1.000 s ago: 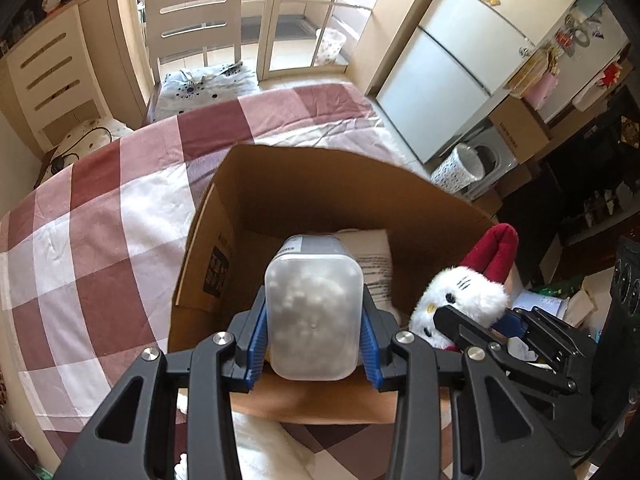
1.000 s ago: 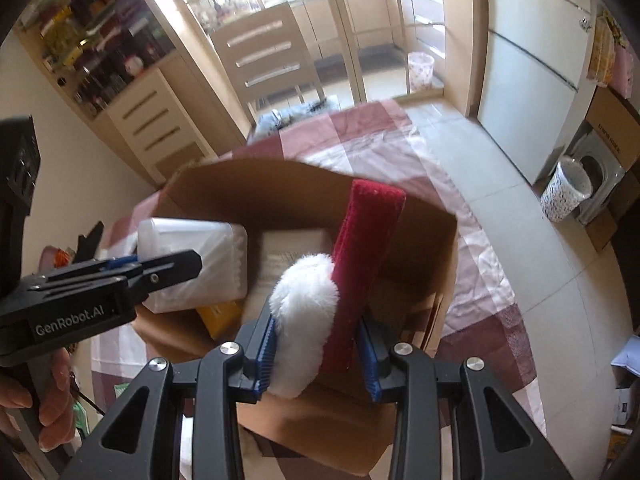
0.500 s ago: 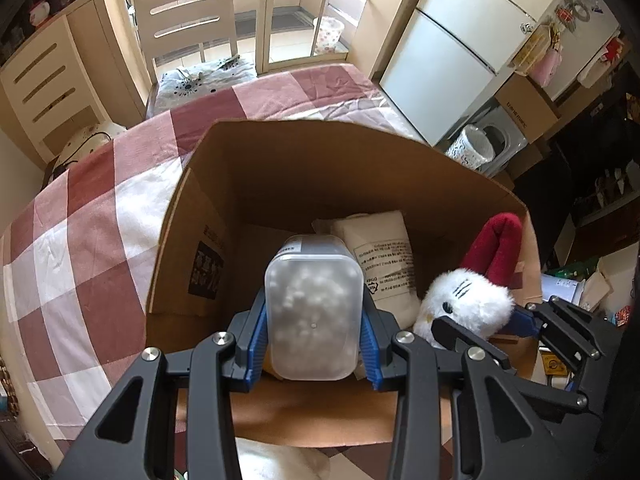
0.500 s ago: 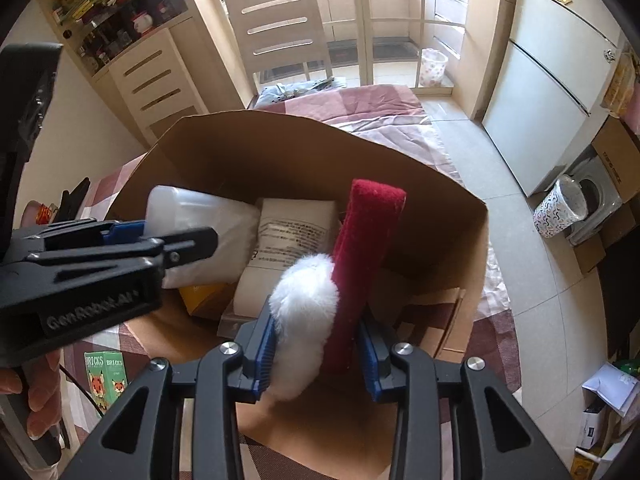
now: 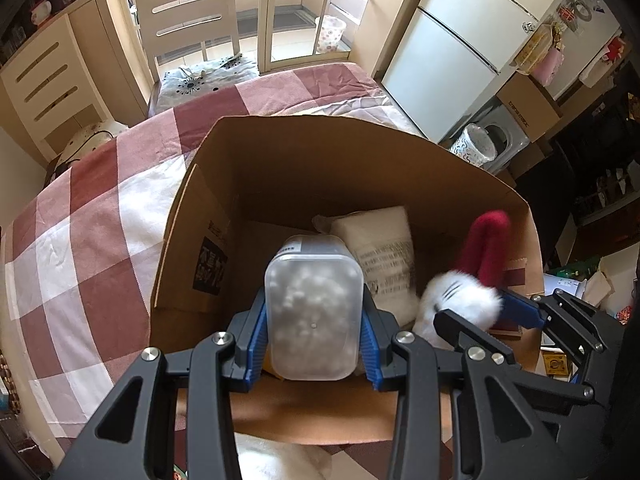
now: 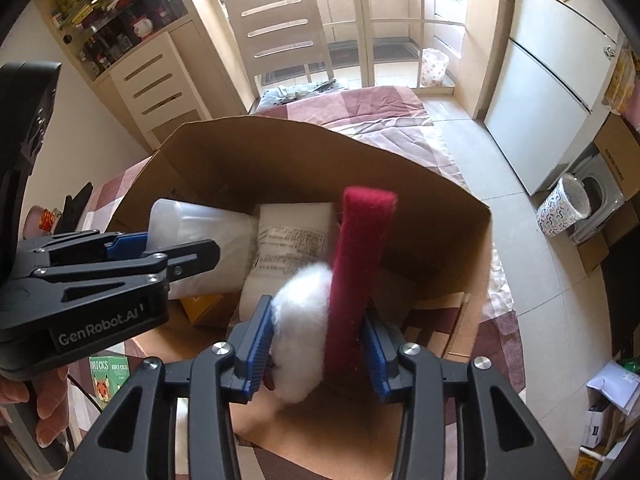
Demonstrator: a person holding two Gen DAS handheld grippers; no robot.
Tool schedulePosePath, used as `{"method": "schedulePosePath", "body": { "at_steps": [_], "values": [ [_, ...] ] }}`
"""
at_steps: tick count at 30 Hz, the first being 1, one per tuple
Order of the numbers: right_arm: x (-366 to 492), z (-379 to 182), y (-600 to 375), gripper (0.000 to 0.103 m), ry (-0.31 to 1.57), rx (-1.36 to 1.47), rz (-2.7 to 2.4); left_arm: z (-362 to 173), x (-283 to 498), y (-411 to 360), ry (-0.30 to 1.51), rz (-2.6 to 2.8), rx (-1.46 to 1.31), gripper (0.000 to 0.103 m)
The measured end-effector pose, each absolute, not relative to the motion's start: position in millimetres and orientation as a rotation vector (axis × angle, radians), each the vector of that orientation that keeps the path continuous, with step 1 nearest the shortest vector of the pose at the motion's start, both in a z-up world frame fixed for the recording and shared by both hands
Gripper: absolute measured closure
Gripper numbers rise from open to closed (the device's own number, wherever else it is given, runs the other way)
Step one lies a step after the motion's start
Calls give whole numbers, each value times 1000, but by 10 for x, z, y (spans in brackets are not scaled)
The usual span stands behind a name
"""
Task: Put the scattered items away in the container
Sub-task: 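Lower the container into the cardboard box while the right tool lowers the plush toy in, then open both tools to release the items and withdraw from the box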
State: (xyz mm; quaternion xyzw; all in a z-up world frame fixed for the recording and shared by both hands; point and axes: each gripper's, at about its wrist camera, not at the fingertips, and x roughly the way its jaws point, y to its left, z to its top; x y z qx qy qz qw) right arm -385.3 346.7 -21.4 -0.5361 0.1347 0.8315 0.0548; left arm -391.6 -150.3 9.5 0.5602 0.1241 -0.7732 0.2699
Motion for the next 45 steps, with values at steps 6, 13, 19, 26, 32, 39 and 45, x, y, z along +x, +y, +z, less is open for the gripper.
{"method": "schedulePosePath", "body": {
  "at_steps": [6,13,19,26,32,39,45],
  "values": [
    [-3816,-101,3480,48,422,-1590,2538,147,-3881,-1512,352,-2086,1501,57],
    [-3722,21,3522,47,455,-1543,2548,371,-3862,-1386,302,-2140,1445,44],
    [-3600,170,3514,47,463,-1502,2571,422,-3790,-1302,300,-2138,1445,44],
    [-3421,327,3465,47,473,-1464,2587,512,-3639,-1156,291,-2137,1433,44],
    [-3293,373,3380,47,475,-1460,2600,568,-3477,-998,276,-2139,1427,44],
    [-3108,414,3271,47,465,-1455,2613,597,-3228,-806,267,-2133,1417,44],
    [-2940,447,3164,47,458,-1454,2624,638,-3007,-641,260,-2131,1408,44]
  ]
}}
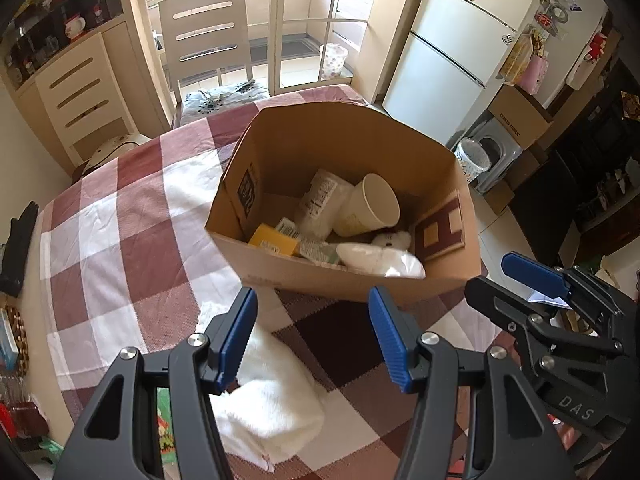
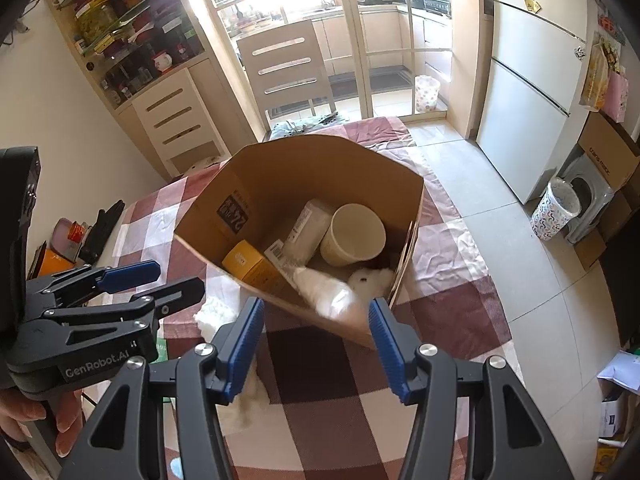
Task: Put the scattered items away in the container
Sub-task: 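Open both tools to release the items and withdraw from the box, then move both tools toward the green BRICKS box and white fluffy towel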
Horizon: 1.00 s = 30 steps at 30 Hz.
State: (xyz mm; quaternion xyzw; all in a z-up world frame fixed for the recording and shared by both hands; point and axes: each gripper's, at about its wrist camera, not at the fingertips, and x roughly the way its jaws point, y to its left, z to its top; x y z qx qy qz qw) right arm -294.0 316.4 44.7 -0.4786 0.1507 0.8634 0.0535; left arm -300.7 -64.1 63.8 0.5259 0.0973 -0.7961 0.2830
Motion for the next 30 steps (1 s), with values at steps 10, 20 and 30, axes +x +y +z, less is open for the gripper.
{"method": "schedulePosePath", "body": {
  "at_steps": [10,20,30],
  "values": [
    [-2627,537,2903,47,456,-1457,2669,721,-2546,-367,236,-2117,1380,44],
    [-2307,580,2554,47,501,-1480,2731,860,-1906,-165,247,-2090,1300,36],
    [-2055,515,2049,47,524,-1541,2797,817,-1243,-104,294,-2006,1266,34]
  ]
}}
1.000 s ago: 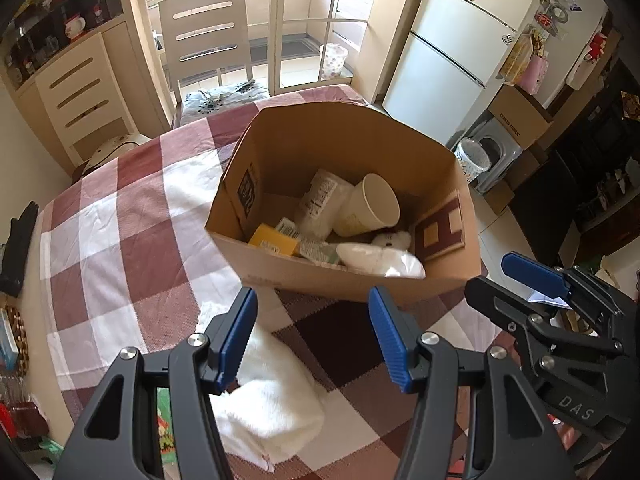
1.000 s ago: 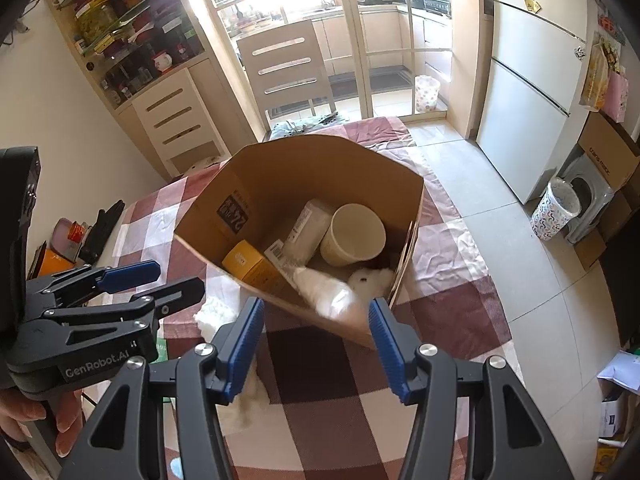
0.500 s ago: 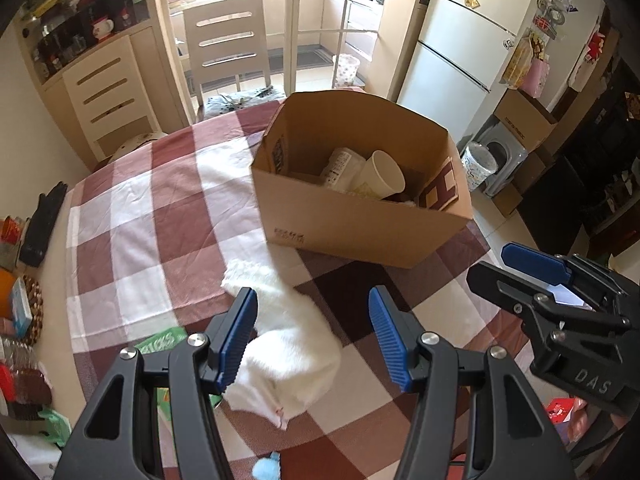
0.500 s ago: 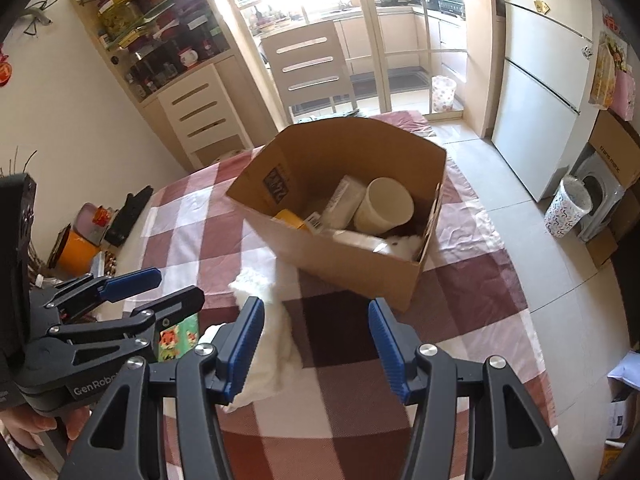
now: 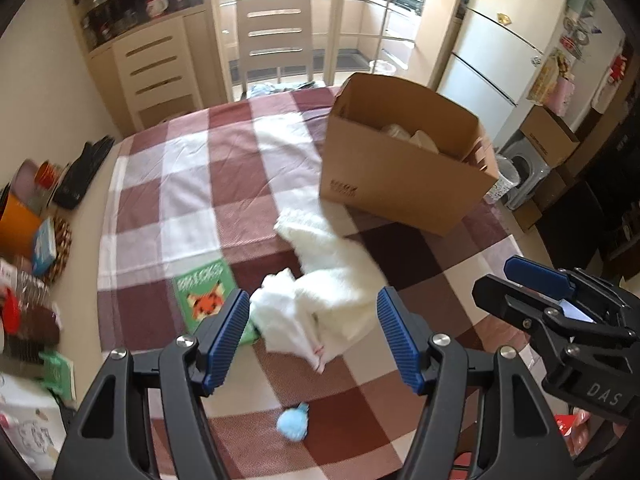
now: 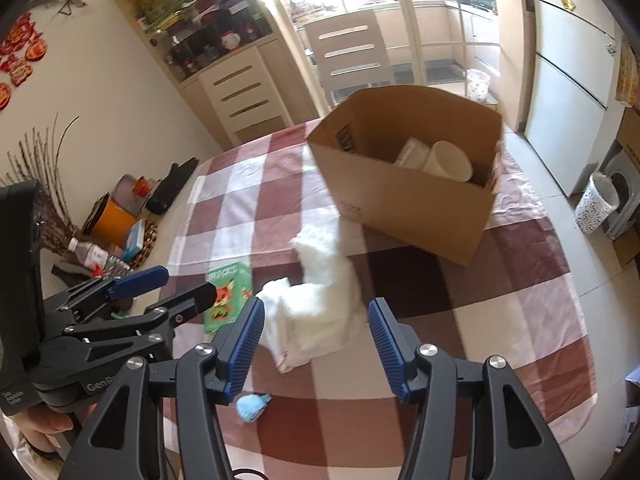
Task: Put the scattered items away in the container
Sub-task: 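Move both tools toward the green BRICKS box and white fluffy towel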
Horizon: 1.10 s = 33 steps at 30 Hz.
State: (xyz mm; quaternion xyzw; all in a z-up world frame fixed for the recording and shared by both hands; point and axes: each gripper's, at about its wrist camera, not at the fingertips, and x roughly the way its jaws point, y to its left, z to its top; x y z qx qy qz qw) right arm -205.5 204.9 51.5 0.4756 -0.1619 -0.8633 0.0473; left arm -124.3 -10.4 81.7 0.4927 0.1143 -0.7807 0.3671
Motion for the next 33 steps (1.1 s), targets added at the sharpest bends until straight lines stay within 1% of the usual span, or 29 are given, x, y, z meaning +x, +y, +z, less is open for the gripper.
{"method": "schedulePosePath", "body": {
  "at_steps": [3,15,26,33],
  "values": [
    [-2003,495,1913,47,-446,1451,-2622,805,-1027,-96,329,-1977,1249,30],
    [-1935,177,1581,47,-404,1514,-2514,667,-323,-161,447,-1829,1205,30],
    [-1907,-308,1407,47,-278,1637,-2442,495,266,-261,565,-1696,1165,30],
    [-2066,-463,1515,47,-310,1673,-2428,398,341,-452,639,-1632,1152,30]
  ]
}}
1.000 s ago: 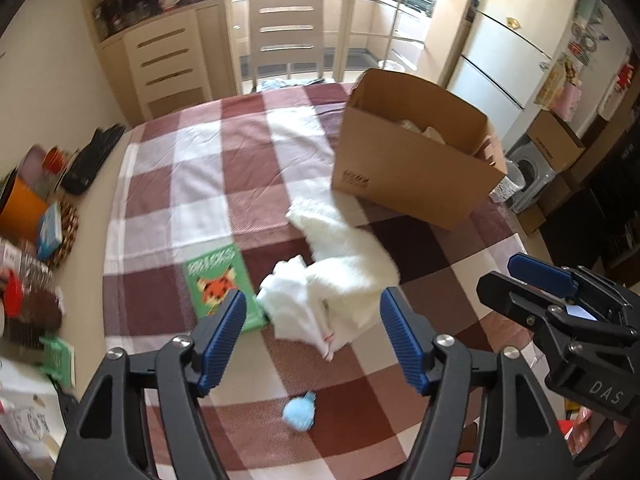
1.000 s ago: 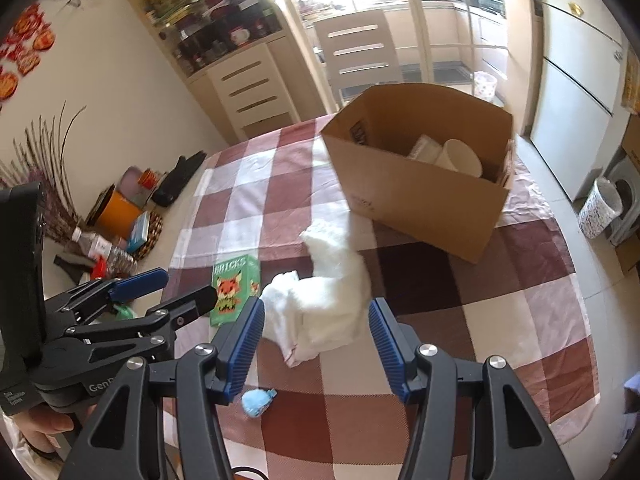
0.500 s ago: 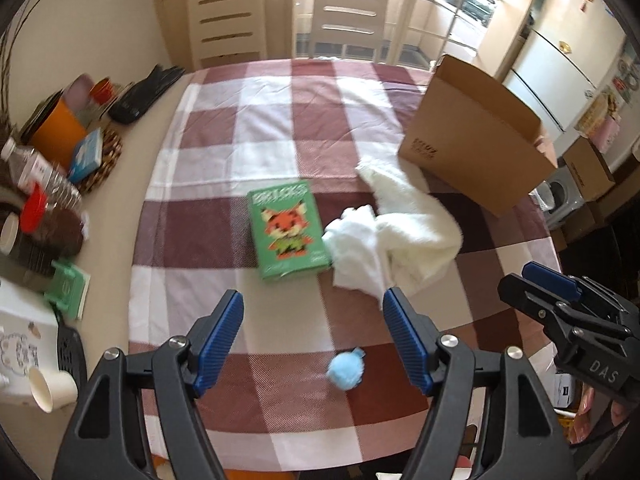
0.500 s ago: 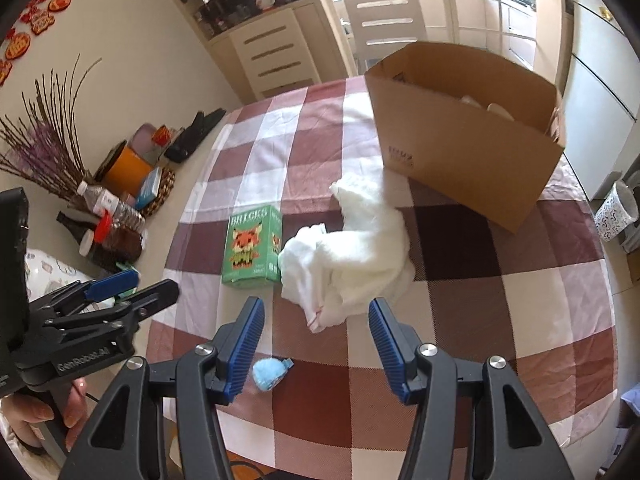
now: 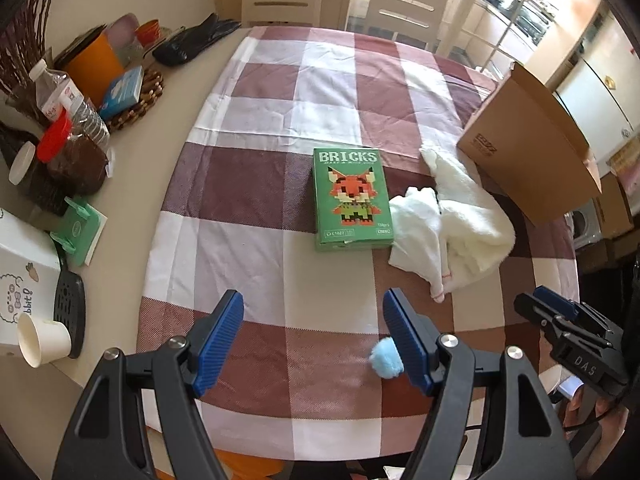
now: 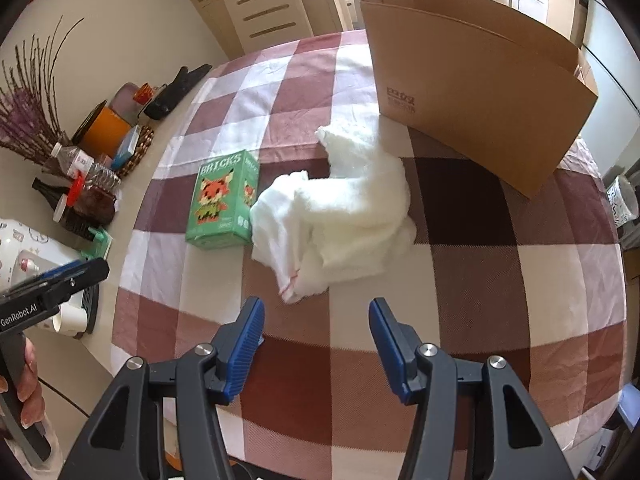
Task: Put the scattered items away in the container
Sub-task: 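Move both tools toward the green BRICKS box and white fluffy towel, then grasp the green BRICKS box with the left tool while the right tool grasps the fluffy towel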
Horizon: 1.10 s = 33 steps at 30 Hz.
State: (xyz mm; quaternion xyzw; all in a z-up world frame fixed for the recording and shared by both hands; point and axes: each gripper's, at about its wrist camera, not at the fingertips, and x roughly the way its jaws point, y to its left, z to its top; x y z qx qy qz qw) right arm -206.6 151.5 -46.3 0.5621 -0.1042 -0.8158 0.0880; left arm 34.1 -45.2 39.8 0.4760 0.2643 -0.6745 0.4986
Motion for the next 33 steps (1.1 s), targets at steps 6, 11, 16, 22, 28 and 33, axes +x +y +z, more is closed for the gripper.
{"method": "schedulePosePath", "body": {
  "at_steps": [6,11,16,22,28,33],
  "values": [
    [-2401,-587,1738,42,-398,1711,-2429,232,142,-751,696,-1607,1173,27],
    [-2694,-759,1814,37,-405,1764,-2402,42,-84,-1011,731,-1577,1202,26],
    [-2875,-924,1824,36,-408,1811,-2370,-154,-299,-1265,766,-1551,1227,26],
    [-3020,-1041,1822,35,-411,1842,-2342,-401,-518,-1564,786,-1509,1275,26],
    [-3143,-1198,1769,31,-427,1876,-2292,-598,-619,-1742,789,-1473,1316,24],
    [-3186,-1399,1671,31,-425,1919,-2250,-685,-676,-1798,718,-1454,1331,15]
  ]
}}
